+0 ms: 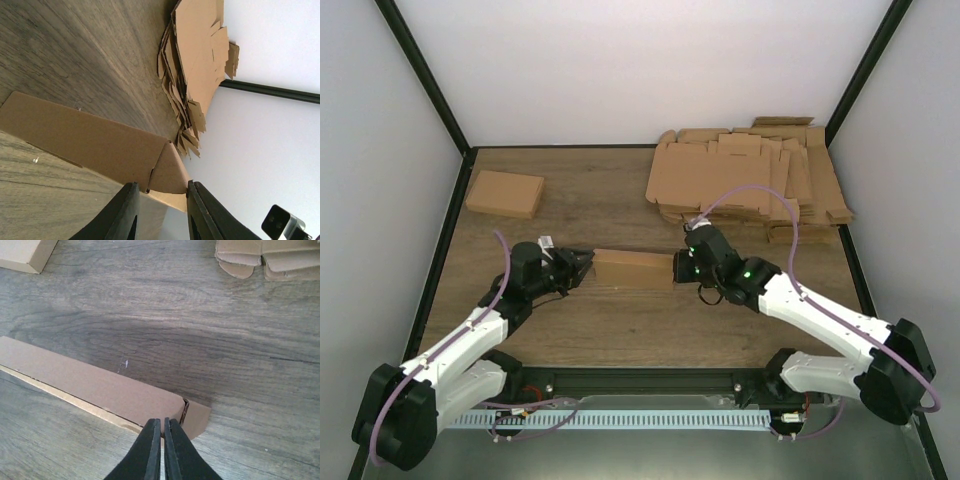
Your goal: Fold the paper box
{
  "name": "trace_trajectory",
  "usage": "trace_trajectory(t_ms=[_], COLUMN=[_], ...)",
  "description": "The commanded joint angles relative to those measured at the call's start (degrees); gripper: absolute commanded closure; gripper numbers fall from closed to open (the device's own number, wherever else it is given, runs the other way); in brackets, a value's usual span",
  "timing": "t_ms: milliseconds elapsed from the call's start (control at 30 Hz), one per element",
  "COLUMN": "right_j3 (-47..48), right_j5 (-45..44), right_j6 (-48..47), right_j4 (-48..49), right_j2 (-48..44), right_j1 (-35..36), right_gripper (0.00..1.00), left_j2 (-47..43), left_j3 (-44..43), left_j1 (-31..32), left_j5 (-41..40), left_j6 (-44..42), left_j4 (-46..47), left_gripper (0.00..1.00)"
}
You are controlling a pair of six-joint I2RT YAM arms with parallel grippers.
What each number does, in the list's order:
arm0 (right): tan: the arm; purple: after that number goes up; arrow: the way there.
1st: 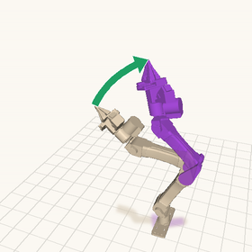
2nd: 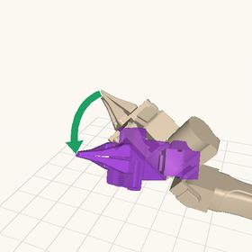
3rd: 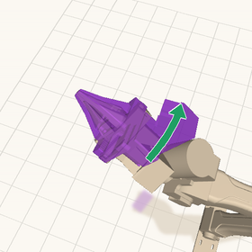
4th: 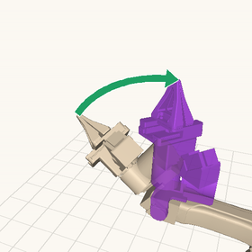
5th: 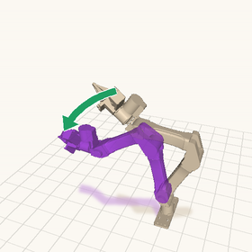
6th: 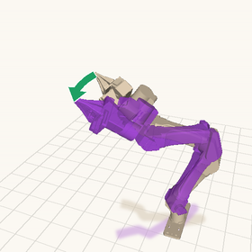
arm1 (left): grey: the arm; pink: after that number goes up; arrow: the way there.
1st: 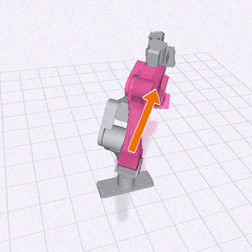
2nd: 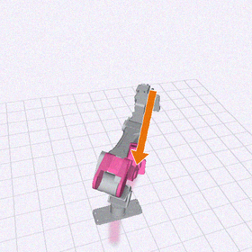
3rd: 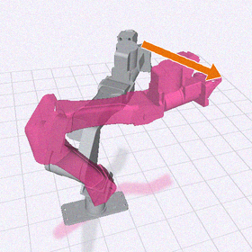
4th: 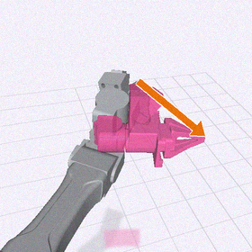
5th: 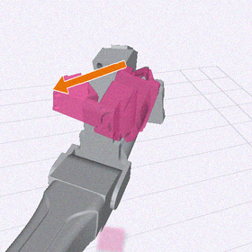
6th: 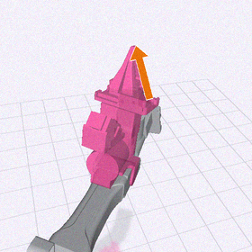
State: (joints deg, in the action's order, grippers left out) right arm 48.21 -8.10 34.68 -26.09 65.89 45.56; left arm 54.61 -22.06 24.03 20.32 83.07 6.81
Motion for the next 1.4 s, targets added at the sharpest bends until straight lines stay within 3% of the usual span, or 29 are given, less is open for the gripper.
trace_trajectory(t_ms=[0, 500, 800, 1033, 1167, 1367], right_j3=[-3.9, -11.5, -6.4, -0.2, 2.3, 1.9], right_j5=[0.8, 0.2, -0.3, 0.6, 8.2, 31.5], right_j6=[0.9, 1.6, -3.3, -7.2, -10.4, -11.3], right_j4=[-1.4, 1.8, 0.2, -2.3, -0.3, 8.1], right_j2=[-0.5, 2.2, -1.1, -2.8, -4.6, -3.0], right_j1=[-0.2, -0.2, -0.6, -2.5, -4.1, -11.0], right_gripper=[0.96, 0.97, 0.85, 0.79, 0.78, 0.78], left_j2=[0.9, 2.5, 3.1, 3.7, 3.7, 3.4], left_j3=[0.9, 2.9, 3.2, 3.1, 2.9, 2.2], left_j1=[-0.1, 0.0, 0.0, -0.1, -0.1, 0.0], left_j5=[-1.5, -2.1, -3.0, -2.7, -2.8, -3.0], left_j6=[-1.1, -1.8, -2.6, -2.9, -3.0, -3.4], left_j4=[-5.0, -4.6, -5.3, -5.1, -5.3, -6.2], left_gripper=[0.71, 0.8, 0.92, 0.93, 0.93, 0.89])
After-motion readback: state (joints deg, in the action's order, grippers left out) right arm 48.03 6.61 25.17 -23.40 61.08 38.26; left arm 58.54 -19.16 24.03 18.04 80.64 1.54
